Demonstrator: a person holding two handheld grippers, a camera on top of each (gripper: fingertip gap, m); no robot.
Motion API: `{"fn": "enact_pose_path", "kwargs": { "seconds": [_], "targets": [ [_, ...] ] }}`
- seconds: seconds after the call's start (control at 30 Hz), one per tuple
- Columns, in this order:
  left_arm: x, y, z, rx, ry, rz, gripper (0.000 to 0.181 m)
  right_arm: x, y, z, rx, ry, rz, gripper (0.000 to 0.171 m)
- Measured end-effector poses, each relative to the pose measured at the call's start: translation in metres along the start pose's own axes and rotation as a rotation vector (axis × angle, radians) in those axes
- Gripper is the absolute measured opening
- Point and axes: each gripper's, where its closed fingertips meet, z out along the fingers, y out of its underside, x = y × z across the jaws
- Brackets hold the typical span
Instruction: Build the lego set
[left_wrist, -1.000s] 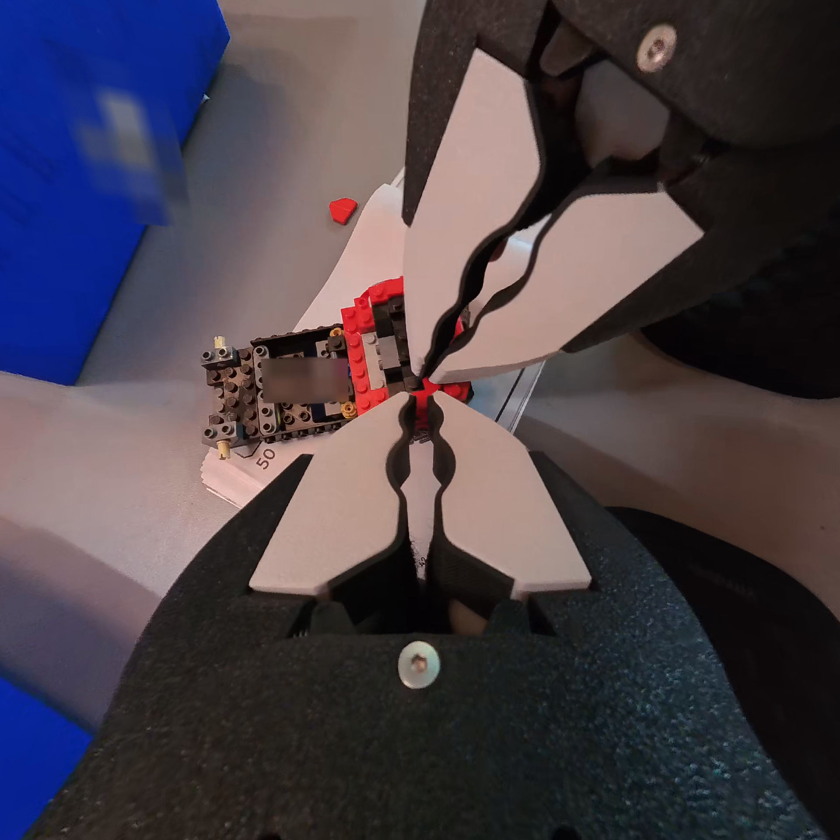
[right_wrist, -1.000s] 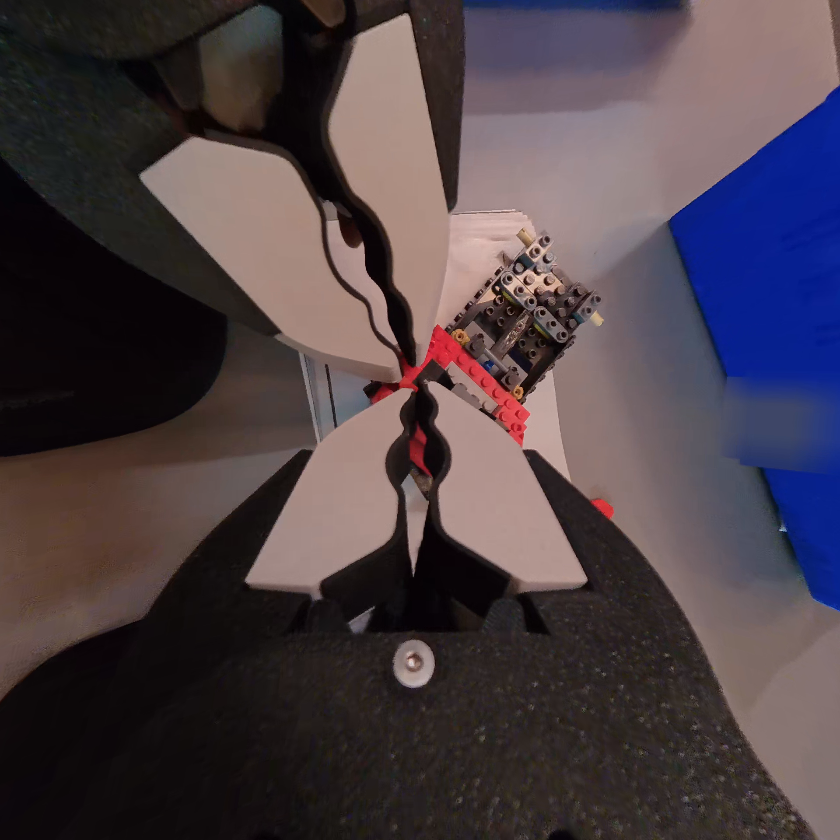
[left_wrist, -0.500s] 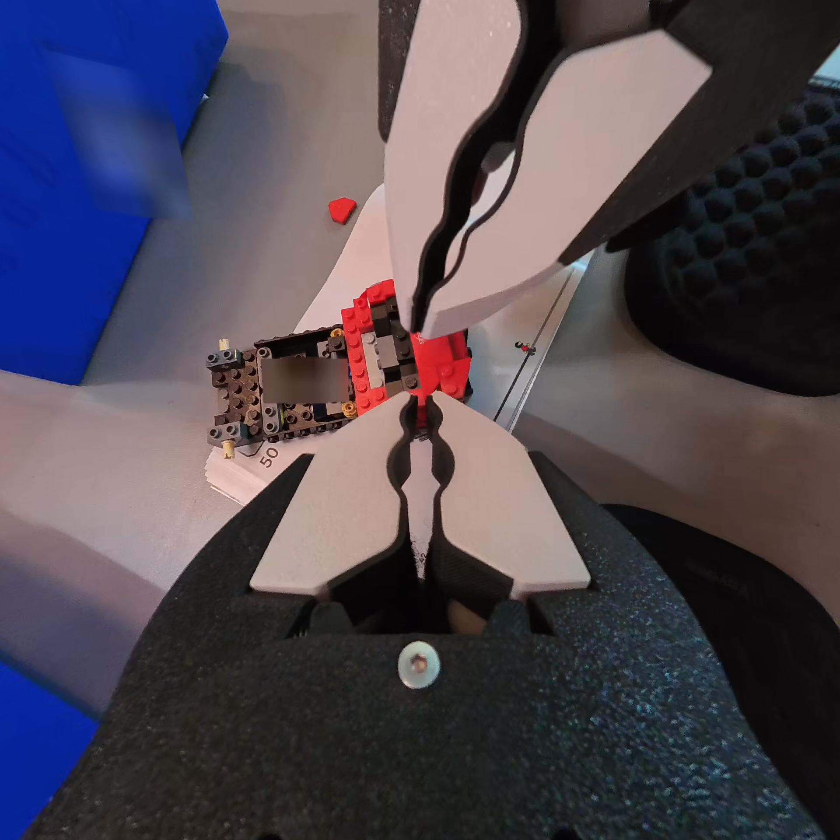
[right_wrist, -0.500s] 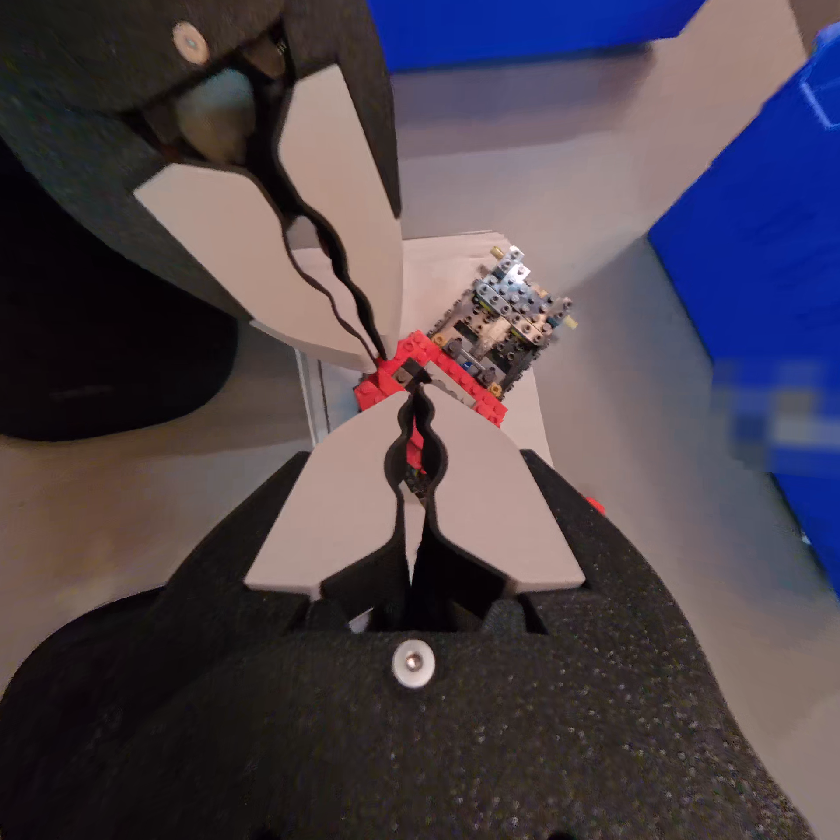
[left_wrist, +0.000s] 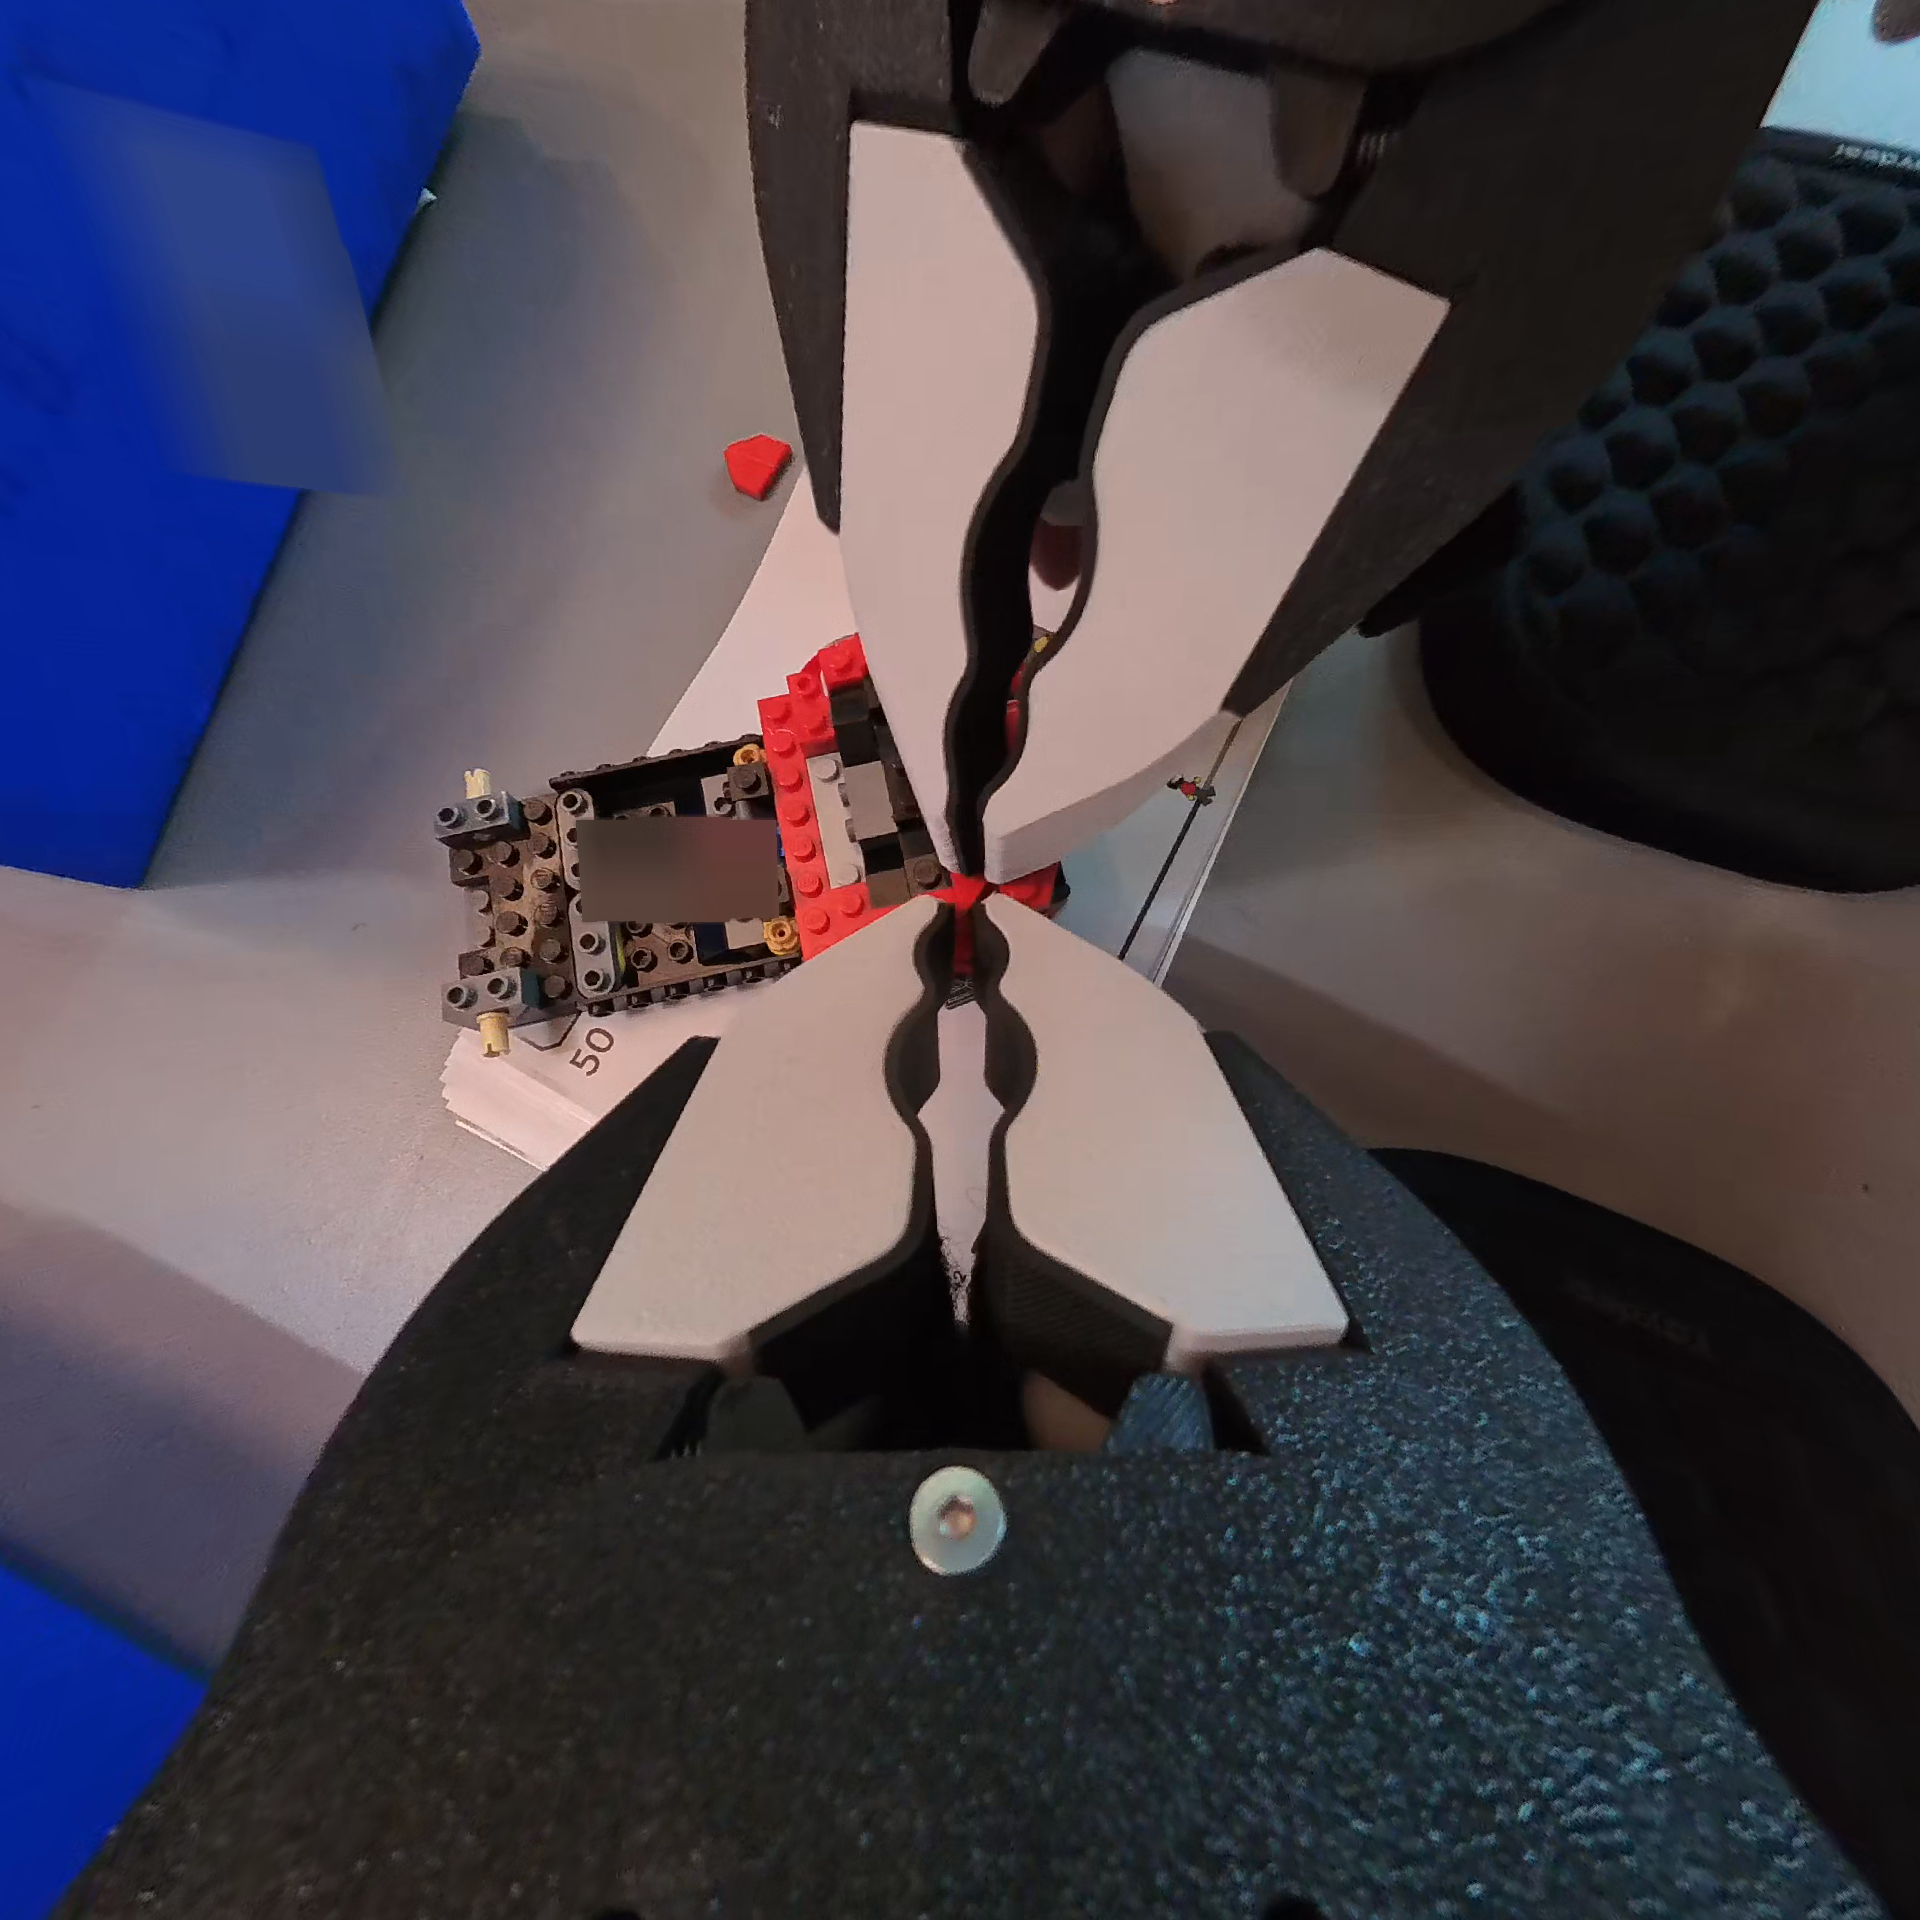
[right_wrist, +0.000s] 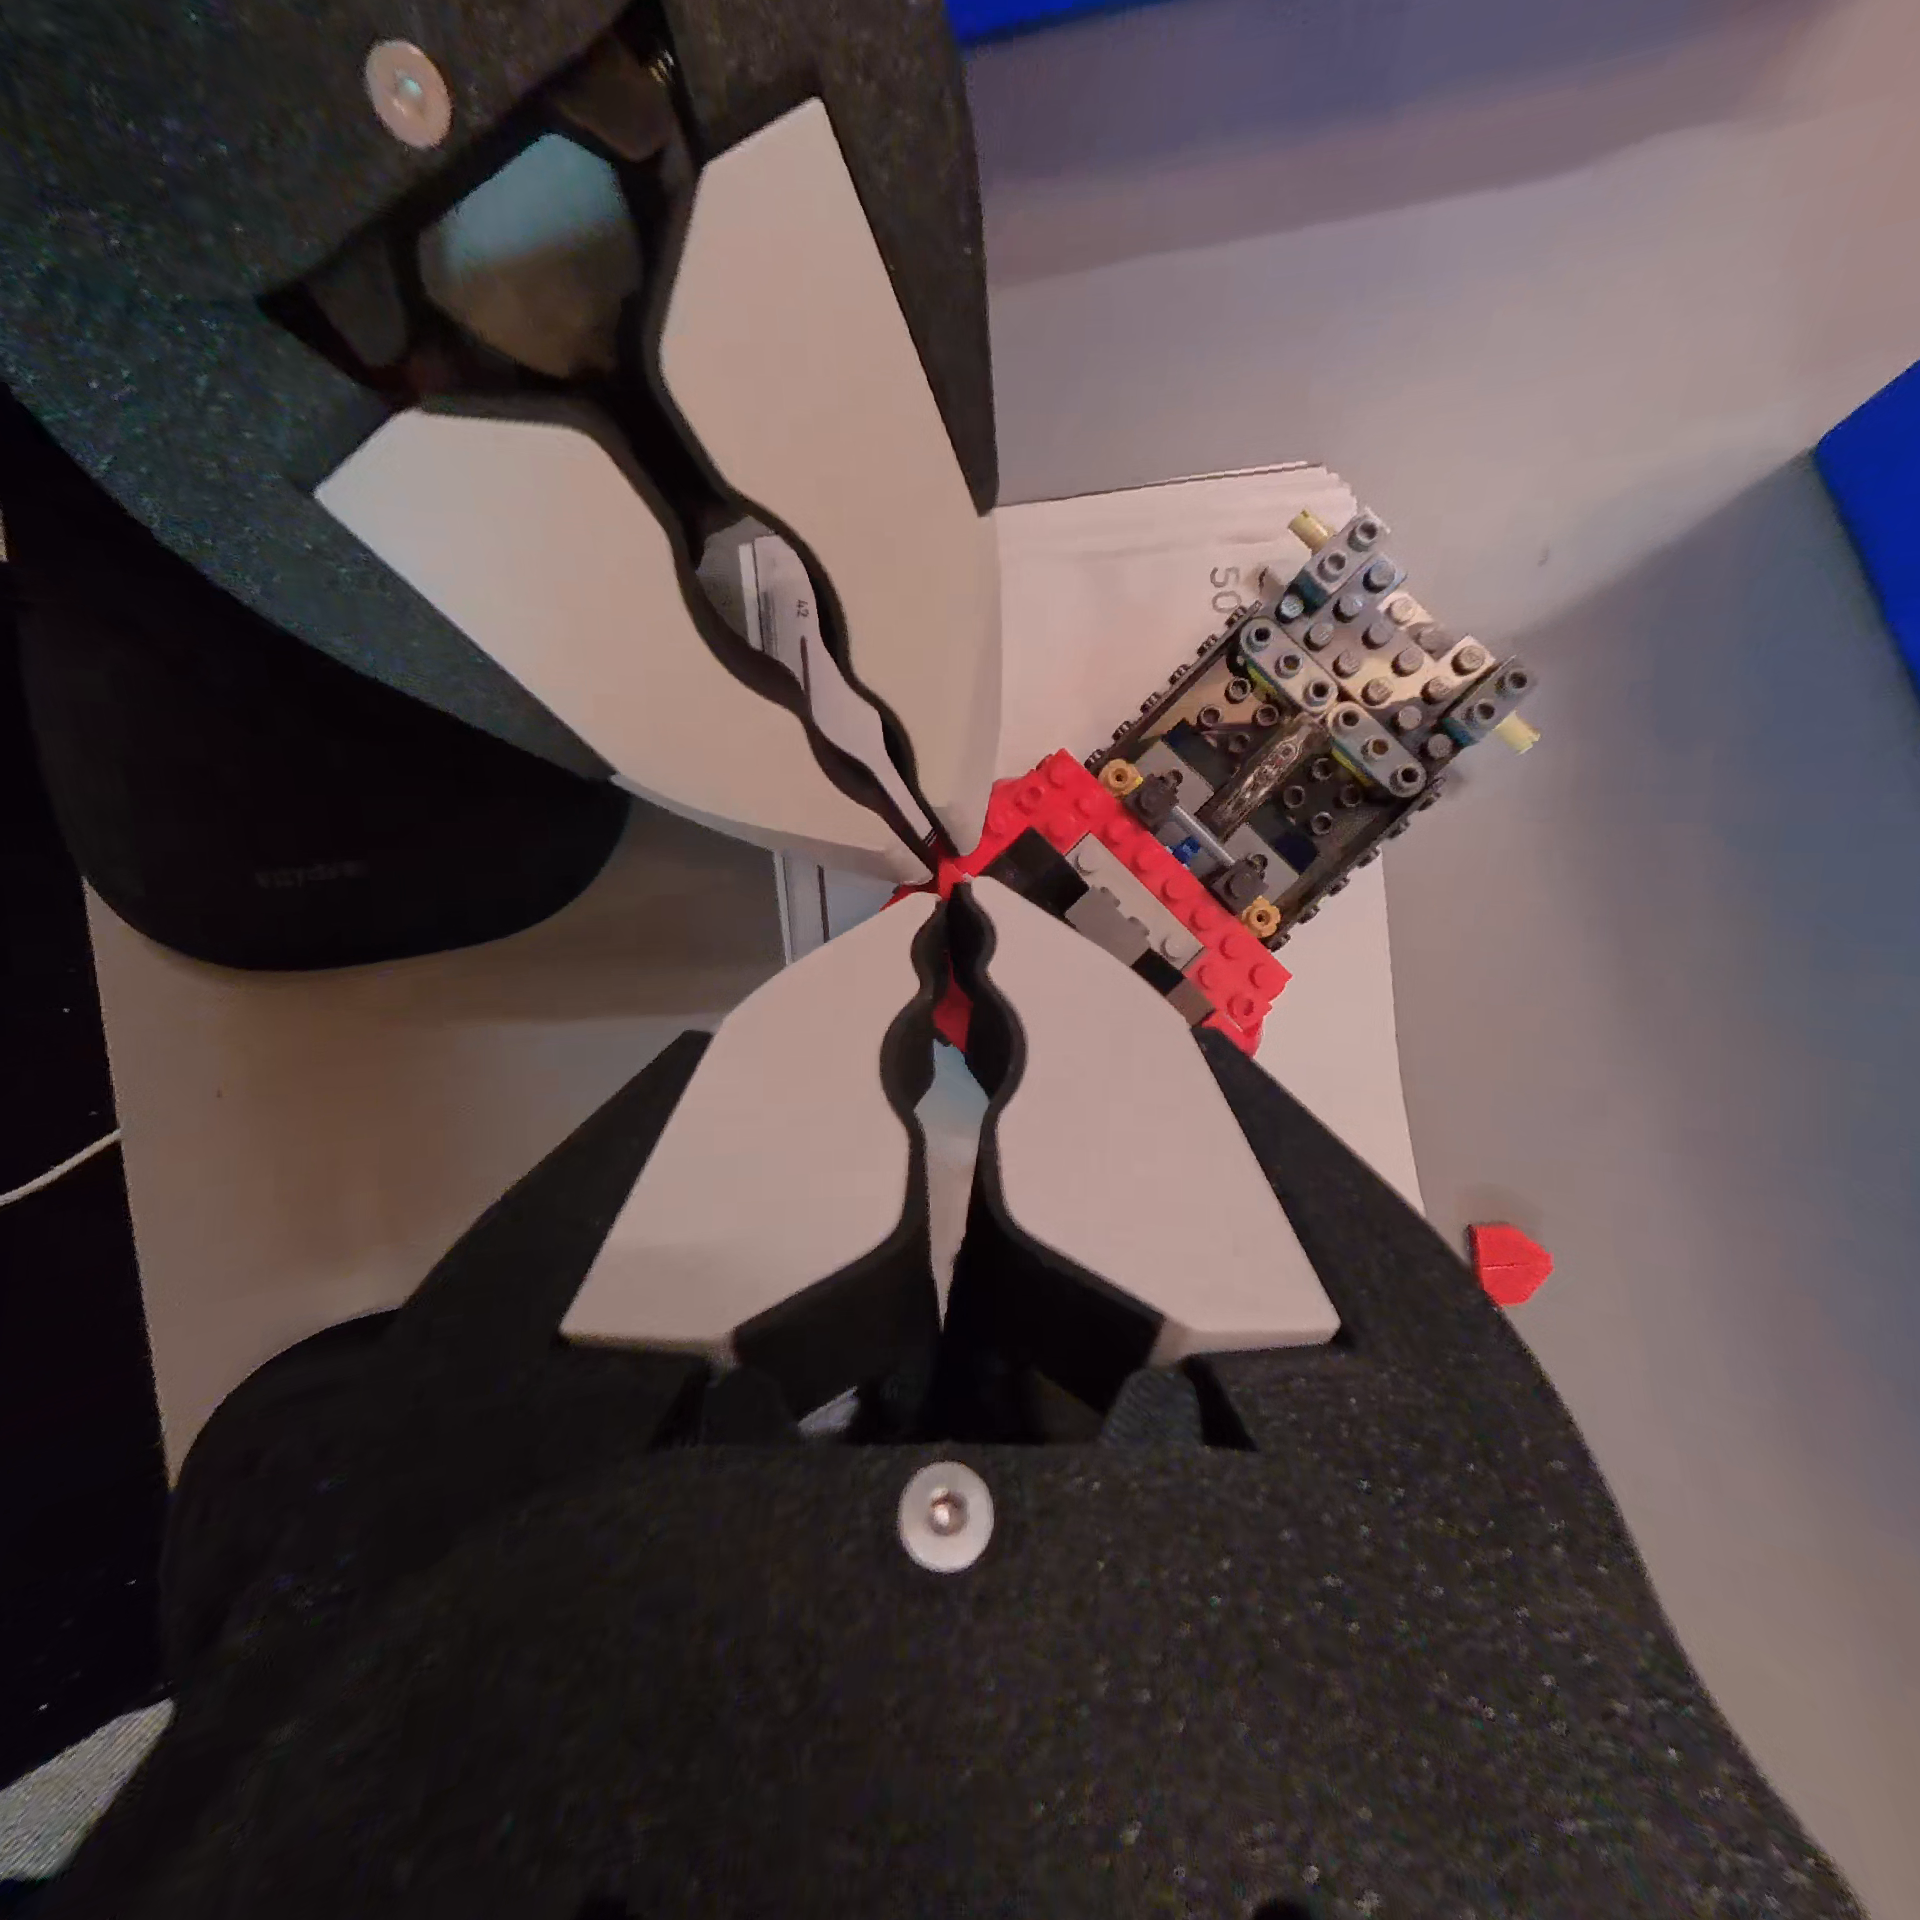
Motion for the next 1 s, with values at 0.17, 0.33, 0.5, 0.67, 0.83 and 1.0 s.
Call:
{"fn": "enact_pose_path", "kwargs": {
  "seconds": [0.17,0.33,0.5,0.67,0.83,1.0],
  "targets": [
    [0.000,0.000,0.000,0.002,0.005,-0.006,0.002,0.000,0.001,0.000,-0.060,-0.029,0.071,0.000],
    [0.000,0.000,0.000,0.005,0.010,-0.011,0.001,0.000,0.002,0.000,-0.102,0.000,0.064,0.000],
    [0.001,0.000,0.000,0.006,0.015,-0.012,0.001,0.000,0.002,0.000,-0.153,0.045,0.039,0.001],
    [0.001,0.000,0.000,0.002,0.013,-0.008,0.001,0.001,0.001,-0.001,-0.154,0.025,0.019,0.000],
    [-0.001,0.000,-0.004,0.030,0.012,-0.031,0.000,0.016,-0.015,-0.025,0.040,0.028,0.053,0.000],
    [-0.004,-0.006,-0.004,0.057,-0.005,-0.029,0.000,0.009,-0.004,-0.014,-0.022,0.005,-0.023,0.000]
  ]
}}
